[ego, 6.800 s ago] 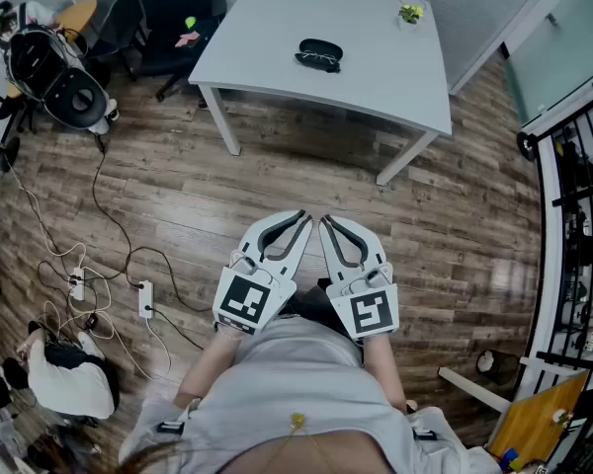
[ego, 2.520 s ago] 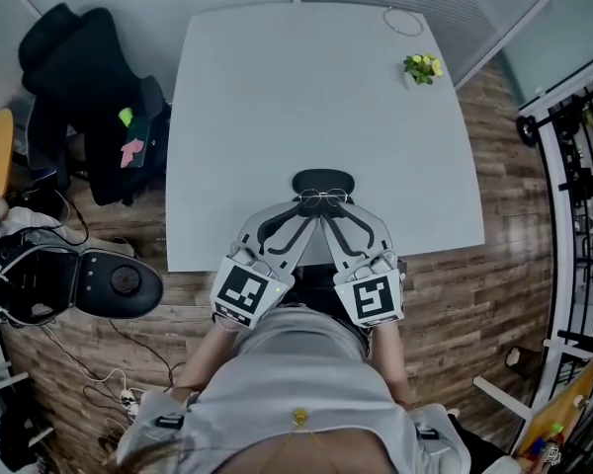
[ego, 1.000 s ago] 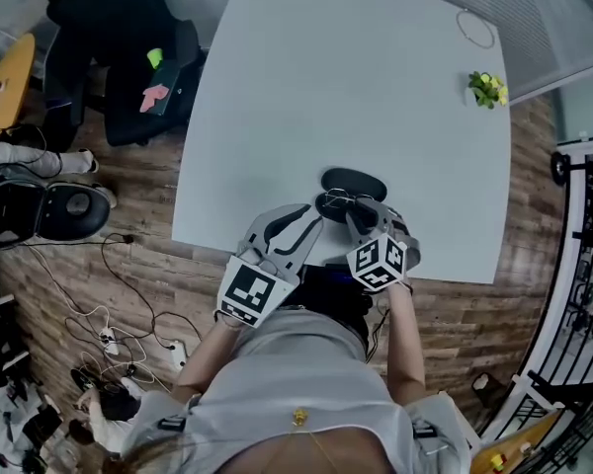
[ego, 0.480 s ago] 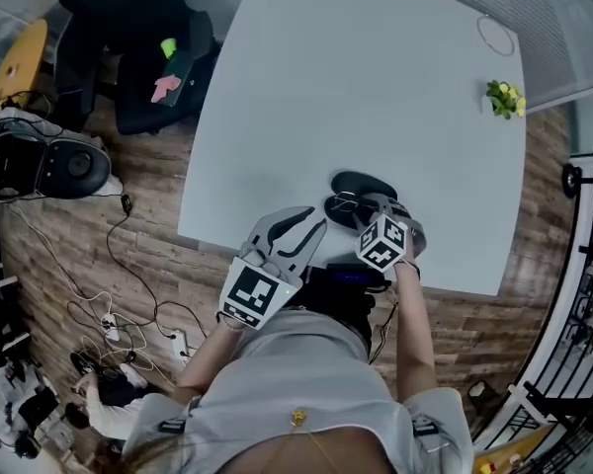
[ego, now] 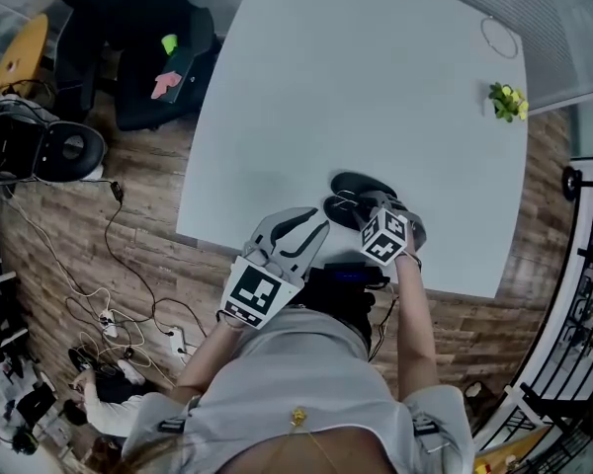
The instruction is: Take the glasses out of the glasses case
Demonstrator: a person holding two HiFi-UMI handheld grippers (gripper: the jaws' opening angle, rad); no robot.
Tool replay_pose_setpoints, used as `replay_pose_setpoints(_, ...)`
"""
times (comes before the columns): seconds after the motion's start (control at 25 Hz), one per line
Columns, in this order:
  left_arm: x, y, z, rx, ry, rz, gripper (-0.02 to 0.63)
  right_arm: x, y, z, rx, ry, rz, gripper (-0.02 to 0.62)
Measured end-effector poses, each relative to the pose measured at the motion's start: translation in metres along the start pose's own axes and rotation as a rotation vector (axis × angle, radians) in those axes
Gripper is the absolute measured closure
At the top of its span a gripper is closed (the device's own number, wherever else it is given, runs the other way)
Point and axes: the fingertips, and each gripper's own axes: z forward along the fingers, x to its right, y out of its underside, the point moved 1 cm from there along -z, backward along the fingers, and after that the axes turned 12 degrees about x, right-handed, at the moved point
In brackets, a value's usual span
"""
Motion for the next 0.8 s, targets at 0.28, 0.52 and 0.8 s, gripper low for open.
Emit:
replay_pose_setpoints(0.28,0.002,0.001,0.000,-0.002,0.013,0.005,0.502,0.001,0.000,-0.004,-0.003,0.026,-0.035,0.495)
replay_pose_setpoints(0.52,0.005,0.003,-0.002,-0.003,0.016,0.012,0.502,0.006,-0.012,-0.023,0.021,0.063,-0.030,0.495)
replay_pose_setpoints(0.8,0.011,0.003,-0.003,0.003,0.027,0.022,0.502,0.010,-0.028,-0.053,0.036,0.115,-0.043,0.495)
